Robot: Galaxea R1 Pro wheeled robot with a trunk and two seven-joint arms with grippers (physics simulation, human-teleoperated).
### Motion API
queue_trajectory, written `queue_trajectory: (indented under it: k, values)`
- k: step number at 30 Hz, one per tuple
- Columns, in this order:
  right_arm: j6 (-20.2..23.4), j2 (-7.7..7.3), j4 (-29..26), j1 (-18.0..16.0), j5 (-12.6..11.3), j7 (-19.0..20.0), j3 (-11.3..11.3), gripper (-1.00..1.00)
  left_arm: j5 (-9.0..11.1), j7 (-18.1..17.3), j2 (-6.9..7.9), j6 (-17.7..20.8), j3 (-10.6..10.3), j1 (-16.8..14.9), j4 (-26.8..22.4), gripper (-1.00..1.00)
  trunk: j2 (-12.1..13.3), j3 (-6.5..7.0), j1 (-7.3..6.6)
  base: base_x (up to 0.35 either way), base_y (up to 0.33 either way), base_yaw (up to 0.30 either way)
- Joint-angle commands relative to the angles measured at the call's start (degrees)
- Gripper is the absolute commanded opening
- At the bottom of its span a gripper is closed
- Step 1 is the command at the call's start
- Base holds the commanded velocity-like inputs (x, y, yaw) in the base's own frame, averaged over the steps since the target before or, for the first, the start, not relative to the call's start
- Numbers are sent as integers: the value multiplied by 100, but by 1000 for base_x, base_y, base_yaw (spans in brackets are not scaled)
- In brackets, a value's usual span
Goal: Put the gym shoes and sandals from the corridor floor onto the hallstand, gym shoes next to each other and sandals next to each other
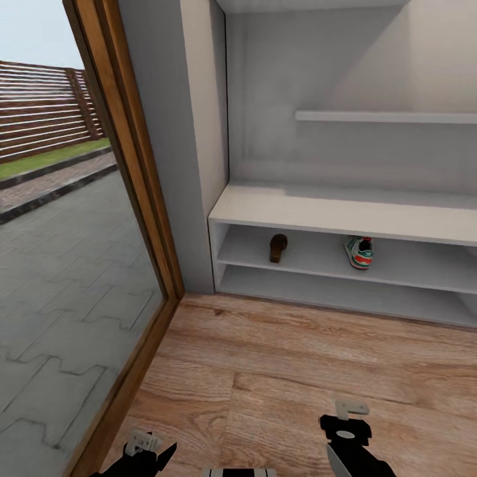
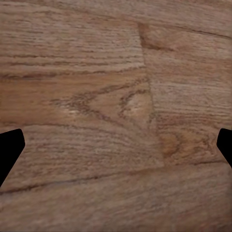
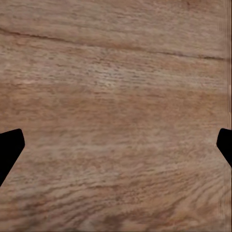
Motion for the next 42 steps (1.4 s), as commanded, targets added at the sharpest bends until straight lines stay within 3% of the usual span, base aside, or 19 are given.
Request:
queue_trajectory:
  k: [1, 8, 23, 31, 42]
  values:
    - [13, -32, 15, -1, -46, -33, 40, 100, -62, -22, -1, -32, 48, -3, 3, 100, -2, -4, -1, 0, 0, 0]
    - [-143, -211, 308, -1, -80, -29, 34, 100, -67, 8, 8, -32, 109, 1, 3, 100, -2, -4, -1, 0, 0, 0]
    - [-1132, -252, 989, -1, -74, -32, 32, 100, -76, 287, 22, -75, 201, 95, -14, 100, -2, -4, -1, 0, 0, -15]
    - [-1486, -253, 1229, -1, -67, -36, 32, 100, -77, 453, 22, -232, 203, 135, 0, 100, -2, -4, -1, 0, 0, -244]
    - [-1544, -254, 1248, 2, -75, -31, 32, 100, -69, 473, 17, -251, 206, 148, 10, 100, -2, -10, -1, 0, 0, -295]
